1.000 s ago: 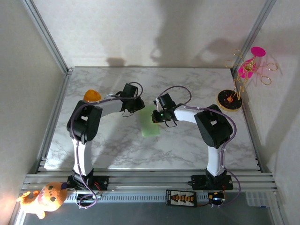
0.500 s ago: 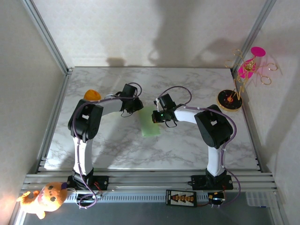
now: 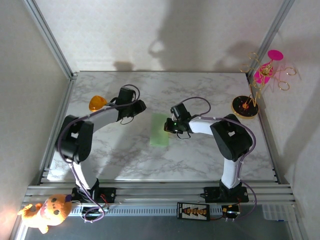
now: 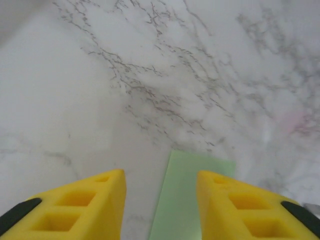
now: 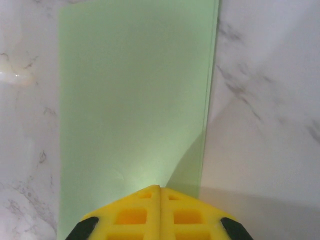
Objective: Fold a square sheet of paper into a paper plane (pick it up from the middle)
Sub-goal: First fold the square sheet of paper in half at the center of the table, then first fold in half a square sheet of paper at the center of the table.
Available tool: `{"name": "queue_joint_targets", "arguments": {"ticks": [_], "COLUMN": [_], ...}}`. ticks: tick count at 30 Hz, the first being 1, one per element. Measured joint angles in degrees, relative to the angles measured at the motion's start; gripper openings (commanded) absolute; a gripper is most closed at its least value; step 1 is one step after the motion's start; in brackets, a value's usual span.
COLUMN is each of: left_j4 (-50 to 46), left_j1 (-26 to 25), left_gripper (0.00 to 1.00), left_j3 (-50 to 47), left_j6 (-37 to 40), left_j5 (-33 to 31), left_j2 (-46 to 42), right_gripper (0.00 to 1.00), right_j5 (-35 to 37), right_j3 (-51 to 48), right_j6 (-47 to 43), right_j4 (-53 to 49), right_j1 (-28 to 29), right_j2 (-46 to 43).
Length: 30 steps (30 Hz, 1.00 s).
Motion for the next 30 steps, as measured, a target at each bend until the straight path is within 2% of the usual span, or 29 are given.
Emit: {"name": "queue_joint_targets", "arguments": {"ticks": [3, 6, 8, 12, 17, 23, 30], "left_j4": [1.88, 3.76, 4.72, 6.14, 8.92, 13.90, 15.82], "left_j1": [0.00, 0.00, -0.13, -1.57, -5.97, -9.60, -10.14], "left_gripper": [0.45, 0.47, 0.48, 0.37, 0.24, 0.17, 0.12], "left_j3": [-5.01, -9.60, -12.26, -15.80, -17.29, -17.35, -17.35], "left_j6": [-1.79, -3.30, -4.09, -5.33, -6.84, -8.96, -10.38], "left_j5": [-0.17, 0.39, 1.42, 3.52, 6.64, 10.43, 11.69], "left_j2": [-5.60, -9.46, -11.37, -13.40, -13.09, -7.93, -2.14], "right_gripper": [0.10, 0.18, 0.20, 0.17, 0.11, 0.08, 0.06], "right_j5": [0.61, 1.53, 1.60, 0.11, -3.85, -7.30, -8.83], "right_j3": [-0.22, 0.09, 0.94, 4.26, 8.04, 12.35, 17.73], "right_j6": [3.43, 4.31, 3.82, 1.16, -2.01, -4.66, -6.78], "right_j4": [-3.08, -6.25, -7.39, -7.63, -6.38, -5.53, -6.12], "right_j1": [0.00, 0.00, 0.00, 0.00, 0.00, 0.00, 0.00], "right_j2": [-1.57, -2.80, -3.30, -3.41, -1.44, 4.96, 10.21]}}
